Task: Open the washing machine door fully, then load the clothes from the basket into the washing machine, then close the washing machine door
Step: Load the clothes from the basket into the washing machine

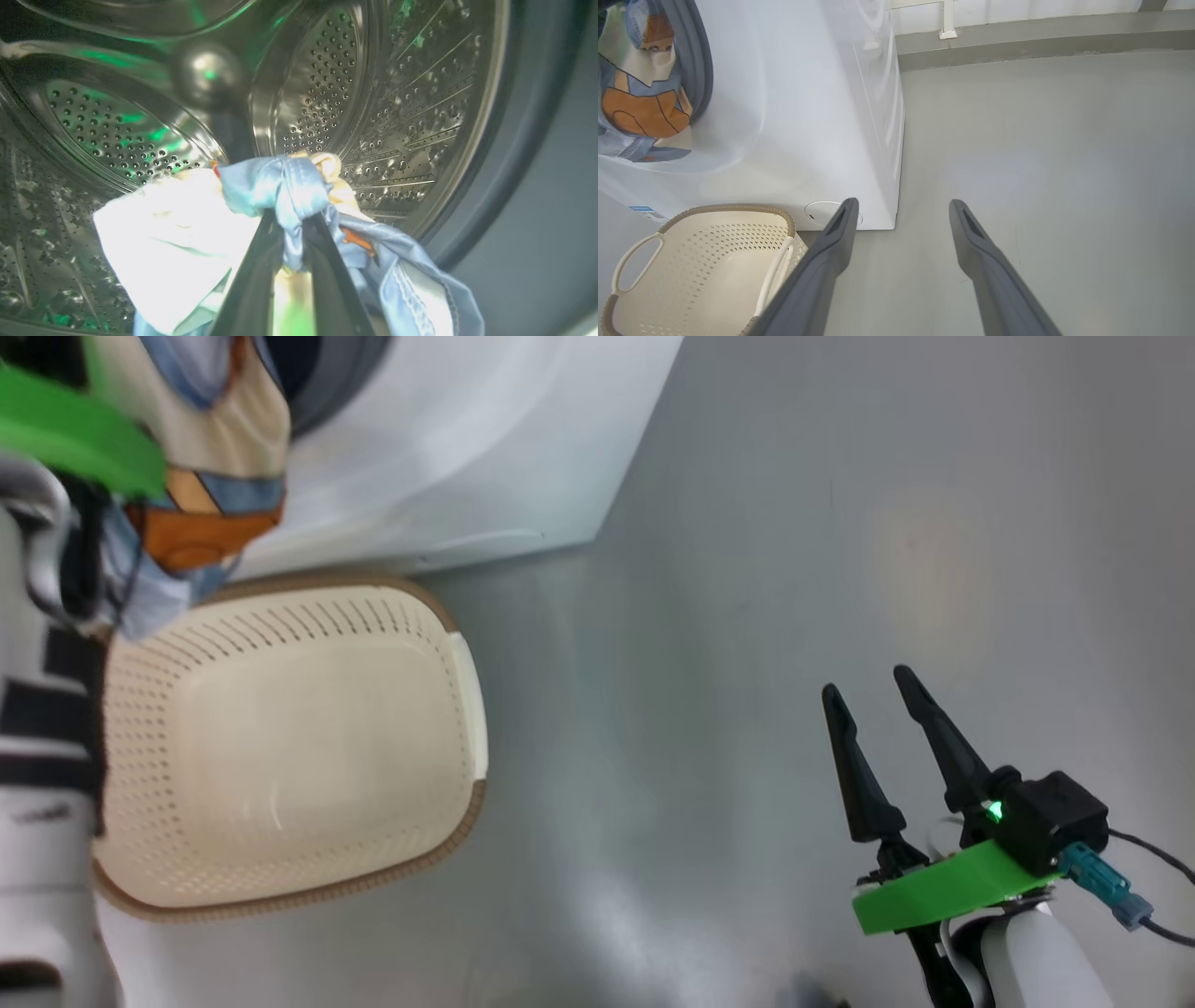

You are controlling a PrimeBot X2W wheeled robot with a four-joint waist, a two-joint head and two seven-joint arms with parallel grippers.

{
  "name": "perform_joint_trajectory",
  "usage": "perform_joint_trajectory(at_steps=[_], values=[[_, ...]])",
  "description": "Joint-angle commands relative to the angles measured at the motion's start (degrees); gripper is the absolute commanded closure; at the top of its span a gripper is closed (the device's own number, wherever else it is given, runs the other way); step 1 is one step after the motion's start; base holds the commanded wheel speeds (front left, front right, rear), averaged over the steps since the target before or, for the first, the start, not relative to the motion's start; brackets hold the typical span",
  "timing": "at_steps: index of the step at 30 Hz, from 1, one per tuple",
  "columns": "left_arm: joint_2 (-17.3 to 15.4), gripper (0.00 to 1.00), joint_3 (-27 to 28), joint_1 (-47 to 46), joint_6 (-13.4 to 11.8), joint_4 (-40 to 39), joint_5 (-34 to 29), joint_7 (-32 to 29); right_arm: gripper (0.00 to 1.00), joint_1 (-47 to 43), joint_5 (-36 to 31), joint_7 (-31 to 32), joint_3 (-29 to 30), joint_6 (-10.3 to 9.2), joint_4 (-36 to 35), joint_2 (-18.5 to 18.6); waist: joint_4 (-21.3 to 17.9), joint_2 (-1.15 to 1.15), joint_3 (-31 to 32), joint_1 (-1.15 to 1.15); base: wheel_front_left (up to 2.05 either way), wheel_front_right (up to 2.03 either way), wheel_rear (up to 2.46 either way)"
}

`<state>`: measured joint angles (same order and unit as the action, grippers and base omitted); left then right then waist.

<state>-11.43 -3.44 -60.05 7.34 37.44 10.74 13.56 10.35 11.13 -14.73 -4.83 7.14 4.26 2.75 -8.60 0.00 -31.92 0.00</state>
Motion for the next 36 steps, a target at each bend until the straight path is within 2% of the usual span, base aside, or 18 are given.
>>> perform_joint_trajectory(at_steps=[1, 3, 8, 18, 25, 31, 33, 36], values=[[-4.21, 1.00, 1.16, -7.26, 0.05, 5.06, 0.81, -0.42, 0.00, 0.44, 1.82, -0.27, -2.67, 0.35, -1.53, 0.12, -2.43, 0.00, -5.21, 0.00, 0.00, 0.00, 0.00], [-5.43, 1.00, 0.92, -11.60, -0.04, 8.79, 0.49, -0.09, 0.00, -0.03, 2.24, -0.27, -2.87, 0.35, -1.71, 0.12, -2.99, 0.00, -6.93, 0.00, 0.00, 0.00, 0.00], [-7.88, 1.00, -0.83, -16.44, -1.00, 8.22, -2.83, 1.32, 0.00, -0.16, 2.79, -0.27, -3.75, 0.35, -2.29, 0.12, -3.82, 0.00, -9.22, 0.00, 0.00, 0.00, 0.00], [-9.73, 1.00, 1.31, -15.31, -5.06, -11.07, -7.06, 1.42, 0.00, 0.12, 3.80, -0.27, -5.30, 0.35, -2.72, 0.12, -4.45, 0.00, -11.19, 0.00, 0.00, 0.00, 0.00], [-9.95, 1.00, 3.41, -13.13, -6.45, -21.71, -8.81, 1.43, 0.00, 1.03, 3.98, -0.27, -5.46, 0.35, -2.49, 0.12, -4.20, 0.00, -11.73, 0.00, 0.00, 0.00, 0.00], [-8.81, 1.00, 4.75, -11.02, -6.45, -20.13, -8.16, 1.43, 0.00, 1.48, 4.27, -0.27, -5.69, 0.35, -2.11, 0.12, -3.89, 0.00, -11.76, 0.00, 0.00, 0.00, 0.00], [-8.51, 1.00, 5.13, -10.39, -6.41, -17.97, -7.94, 1.43, 0.00, 1.54, 4.29, -0.27, -5.76, 0.35, -1.94, 0.12, -3.74, 0.00, -11.73, 0.00, 0.00, 0.00, 0.00], [-7.94, 1.00, 6.12, -9.76, -6.55, -10.59, -6.88, 1.43, 0.00, 1.42, 4.21, -0.27, -5.78, 0.35, -1.52, 0.12, -3.52, 0.00, -11.24, 0.00, 0.00, 0.00, 0.00]])
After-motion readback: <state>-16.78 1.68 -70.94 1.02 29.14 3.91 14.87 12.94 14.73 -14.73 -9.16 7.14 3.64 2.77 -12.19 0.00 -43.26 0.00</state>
